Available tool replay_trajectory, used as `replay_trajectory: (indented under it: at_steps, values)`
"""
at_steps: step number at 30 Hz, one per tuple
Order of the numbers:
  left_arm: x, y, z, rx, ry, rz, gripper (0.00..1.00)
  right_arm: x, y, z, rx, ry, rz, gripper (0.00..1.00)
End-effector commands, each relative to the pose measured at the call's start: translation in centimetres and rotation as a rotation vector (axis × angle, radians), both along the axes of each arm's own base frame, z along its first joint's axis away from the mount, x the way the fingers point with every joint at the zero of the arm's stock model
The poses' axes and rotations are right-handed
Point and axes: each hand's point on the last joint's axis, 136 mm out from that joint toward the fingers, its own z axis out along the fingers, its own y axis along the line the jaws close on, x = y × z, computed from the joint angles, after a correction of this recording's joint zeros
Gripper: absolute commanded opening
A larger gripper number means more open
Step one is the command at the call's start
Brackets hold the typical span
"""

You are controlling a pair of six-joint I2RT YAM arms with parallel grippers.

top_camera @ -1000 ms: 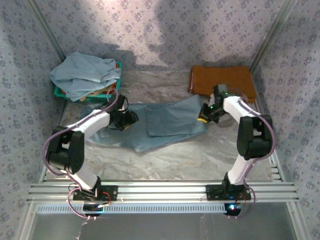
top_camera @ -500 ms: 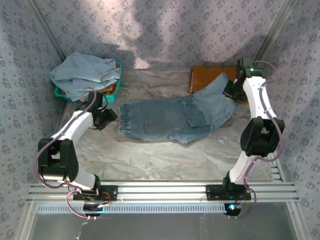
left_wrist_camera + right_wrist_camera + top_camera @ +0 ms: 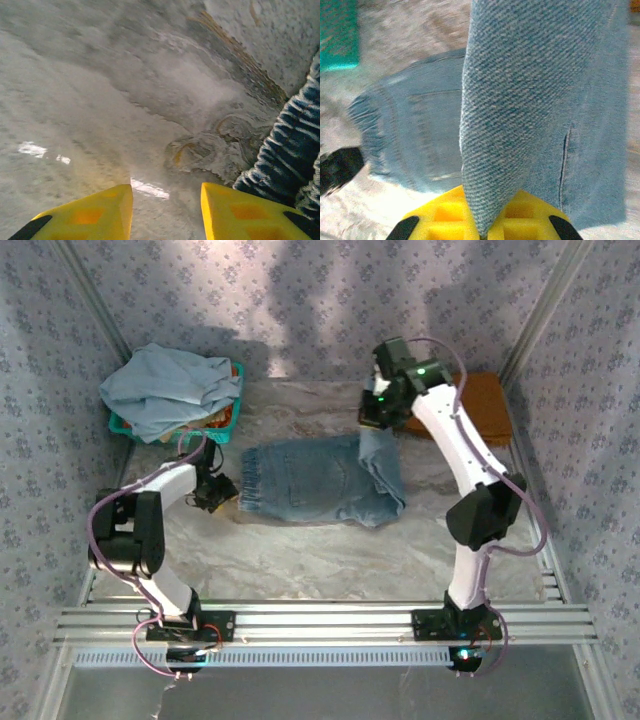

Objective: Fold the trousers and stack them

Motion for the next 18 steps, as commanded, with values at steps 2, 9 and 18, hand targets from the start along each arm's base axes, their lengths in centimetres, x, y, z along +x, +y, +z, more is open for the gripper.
replay_trajectory:
  at_steps: [2, 9, 18]
  values:
    - [0.7, -2.1, -0.6, -0.037, -0.003, -0.065, 0.38, -0.7, 6.0, 0.0, 0.082, 0.024, 0.012, 0.0]
    - [1.2, -3.8, -1.5, -0.08, 0.001, -0.103, 0.32, -1.4, 13.8, -3.3, 0.087, 0.056, 0.069, 0.0]
    - [1.0, -4.5, -2.0, -0.109, 0.01, -0.125, 0.3, -2.9, 21.4, -7.2, 0.117, 0.097, 0.167, 0.0]
